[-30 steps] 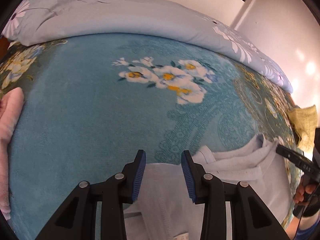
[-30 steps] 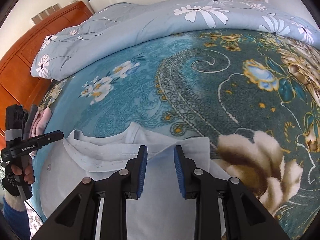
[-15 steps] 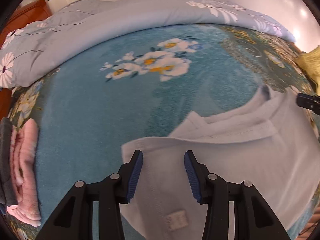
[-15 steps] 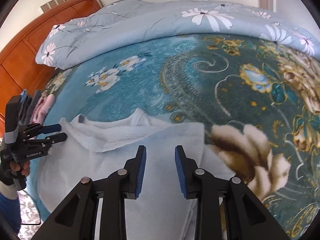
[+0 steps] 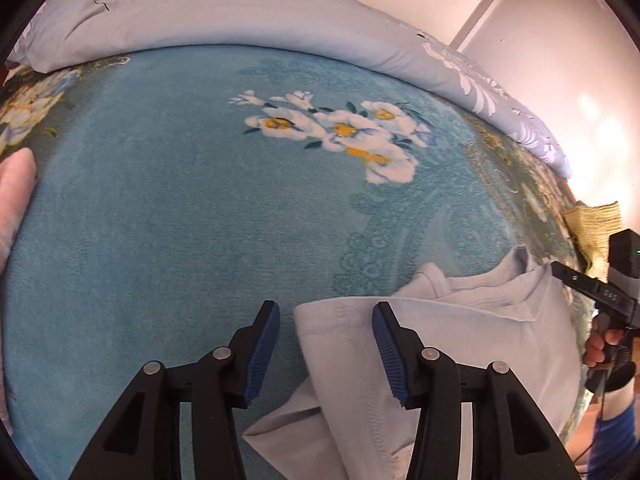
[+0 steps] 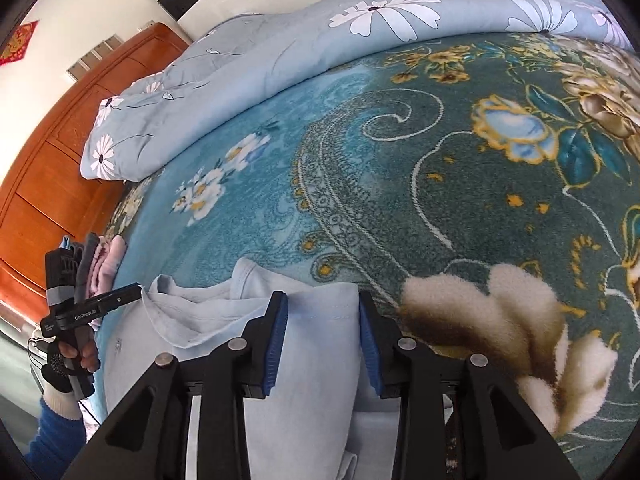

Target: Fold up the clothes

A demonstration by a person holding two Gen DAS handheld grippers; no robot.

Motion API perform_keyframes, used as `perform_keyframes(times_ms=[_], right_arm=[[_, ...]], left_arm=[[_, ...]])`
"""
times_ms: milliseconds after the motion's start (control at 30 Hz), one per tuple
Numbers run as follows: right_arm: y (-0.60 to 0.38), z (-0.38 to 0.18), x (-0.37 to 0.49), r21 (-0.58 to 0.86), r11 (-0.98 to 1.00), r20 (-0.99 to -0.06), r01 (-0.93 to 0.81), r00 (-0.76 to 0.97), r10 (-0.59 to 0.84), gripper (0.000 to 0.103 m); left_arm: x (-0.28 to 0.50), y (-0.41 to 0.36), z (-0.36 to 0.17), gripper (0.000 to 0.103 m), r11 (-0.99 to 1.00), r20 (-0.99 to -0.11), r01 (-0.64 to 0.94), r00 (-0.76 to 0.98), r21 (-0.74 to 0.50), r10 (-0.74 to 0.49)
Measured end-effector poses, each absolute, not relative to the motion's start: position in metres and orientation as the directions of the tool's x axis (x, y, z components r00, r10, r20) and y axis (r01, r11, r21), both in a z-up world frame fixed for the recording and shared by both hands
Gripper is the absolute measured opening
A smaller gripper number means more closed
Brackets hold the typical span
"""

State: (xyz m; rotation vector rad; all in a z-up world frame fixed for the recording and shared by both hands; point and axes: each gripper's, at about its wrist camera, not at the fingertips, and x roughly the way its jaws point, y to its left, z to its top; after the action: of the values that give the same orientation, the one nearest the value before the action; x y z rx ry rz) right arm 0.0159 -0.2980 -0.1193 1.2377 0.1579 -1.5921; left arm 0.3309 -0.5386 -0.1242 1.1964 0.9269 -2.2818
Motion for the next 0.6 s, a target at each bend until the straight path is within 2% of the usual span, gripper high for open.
perform_keyframes(times_ms=[33,67,167,300,533,600], right_arm=[[-0.298,-0.119,0.017,0.467,-0.427,-0.76,0.775,0.105,-0.641,0.027],[-0.298,-0.119,0.018,0.471,-0.425,-0.758,0.773,0.109,-0.643,0.01],[-0.293,-0.112,0.023,0.457,-0.425,-0.757,0.781,0.091,-0.647,0.005],[-0.279,-0.095,0.021,0.441,-0.423,-0.725,0.791,0.037,-0.688,0.004],[-0.285,-0.123,0.006,0.457,-0.482,-0.765,0.747,0.054,-0.641,0.004],[-0.286,-0.127,0.005,0.464,-0.49,-0.769,0.738,0.061,-0.636,0.004]], left_arm=[[0.329,-0.536,-0.124,0.024,-0.702,-0.829,0.605,-0.558,-0.375,-0.039],[0.328,-0.534,-0.122,0.006,-0.708,-0.824,0.599,-0.565,-0.374,-0.044],[0.329,-0.53,-0.108,0.005,-0.72,-0.787,0.58,-0.612,-0.381,-0.077],[0.333,-0.534,-0.092,0.005,-0.724,-0.737,0.554,-0.669,-0.412,-0.093],[0.322,-0.543,-0.13,0.005,-0.686,-0.809,0.607,-0.587,-0.401,-0.046],[0.326,-0.544,-0.131,0.009,-0.675,-0.811,0.614,-0.583,-0.408,-0.04]])
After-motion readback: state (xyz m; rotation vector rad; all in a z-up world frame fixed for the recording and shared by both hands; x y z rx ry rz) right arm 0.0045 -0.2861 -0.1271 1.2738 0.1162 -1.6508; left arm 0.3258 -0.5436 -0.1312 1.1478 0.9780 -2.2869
